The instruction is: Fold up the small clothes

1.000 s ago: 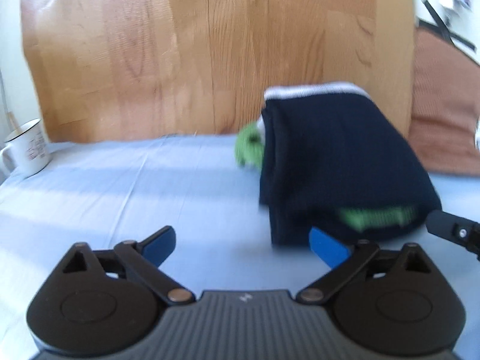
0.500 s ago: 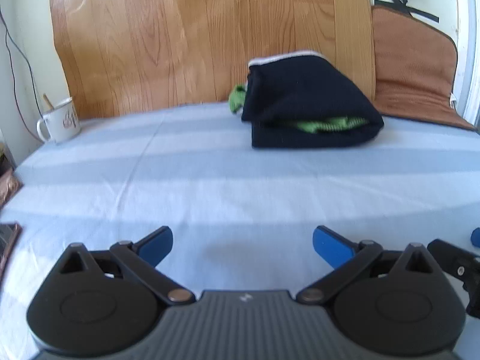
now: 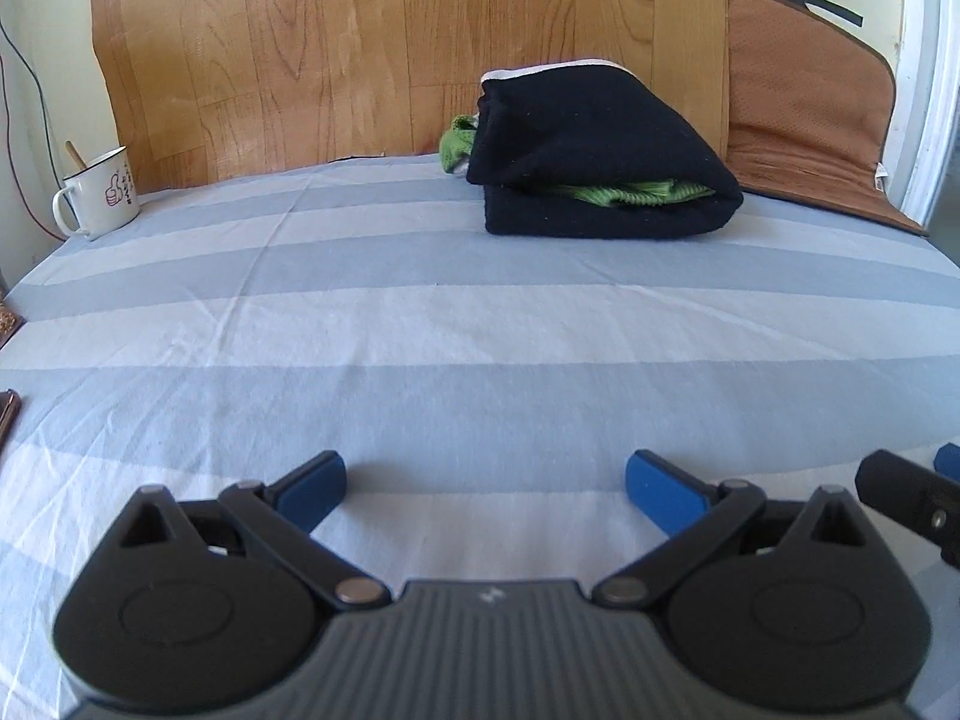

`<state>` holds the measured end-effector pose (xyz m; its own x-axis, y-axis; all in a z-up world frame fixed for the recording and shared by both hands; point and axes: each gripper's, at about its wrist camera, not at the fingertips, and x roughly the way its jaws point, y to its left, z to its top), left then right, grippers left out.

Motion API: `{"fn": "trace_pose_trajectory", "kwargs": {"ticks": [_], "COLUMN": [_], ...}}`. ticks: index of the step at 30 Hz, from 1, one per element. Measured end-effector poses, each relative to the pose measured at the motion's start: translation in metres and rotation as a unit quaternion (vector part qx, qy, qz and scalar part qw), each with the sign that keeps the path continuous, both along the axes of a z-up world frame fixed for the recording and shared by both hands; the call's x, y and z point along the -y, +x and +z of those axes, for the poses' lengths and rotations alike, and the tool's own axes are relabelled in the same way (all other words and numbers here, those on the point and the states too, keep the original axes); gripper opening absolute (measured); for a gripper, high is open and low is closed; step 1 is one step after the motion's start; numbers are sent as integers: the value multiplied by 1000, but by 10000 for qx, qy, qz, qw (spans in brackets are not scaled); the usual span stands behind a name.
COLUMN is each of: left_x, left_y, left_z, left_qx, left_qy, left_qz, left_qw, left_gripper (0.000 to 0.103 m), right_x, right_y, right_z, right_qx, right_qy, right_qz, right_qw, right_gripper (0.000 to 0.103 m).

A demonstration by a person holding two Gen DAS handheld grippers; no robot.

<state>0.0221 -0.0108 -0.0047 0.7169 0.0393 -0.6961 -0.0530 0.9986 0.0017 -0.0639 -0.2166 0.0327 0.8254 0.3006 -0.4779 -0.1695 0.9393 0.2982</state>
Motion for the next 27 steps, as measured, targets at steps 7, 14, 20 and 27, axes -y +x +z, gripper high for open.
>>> {"fn": "trace_pose_trajectory", "kwargs": {"ticks": [7, 14, 20, 27], "left_x": [0, 1, -1, -5], "left_y": [-1, 1, 0, -9], "left_z": [0, 0, 2, 8], "left_qx": [-4, -34, -90, -55], "left_qy": [10, 16, 36, 218], "left_qz": [-10, -18, -23, 201], "left_qw": [10000, 10000, 10000, 9995], "left_gripper": [103, 103, 103, 103], "right_x": [-2, -2, -4, -8], "right_y": [0, 0, -1, -6], "right_z": [-1, -1, 0, 4], "right_qx": [8, -27, -24, -223], "right_qy": [-19, -7, -61, 49], "right_qz": [-79, -92, -99, -74], "right_qw": [10000, 10000, 9999, 9997], "right_gripper": [103, 103, 103, 103]}}
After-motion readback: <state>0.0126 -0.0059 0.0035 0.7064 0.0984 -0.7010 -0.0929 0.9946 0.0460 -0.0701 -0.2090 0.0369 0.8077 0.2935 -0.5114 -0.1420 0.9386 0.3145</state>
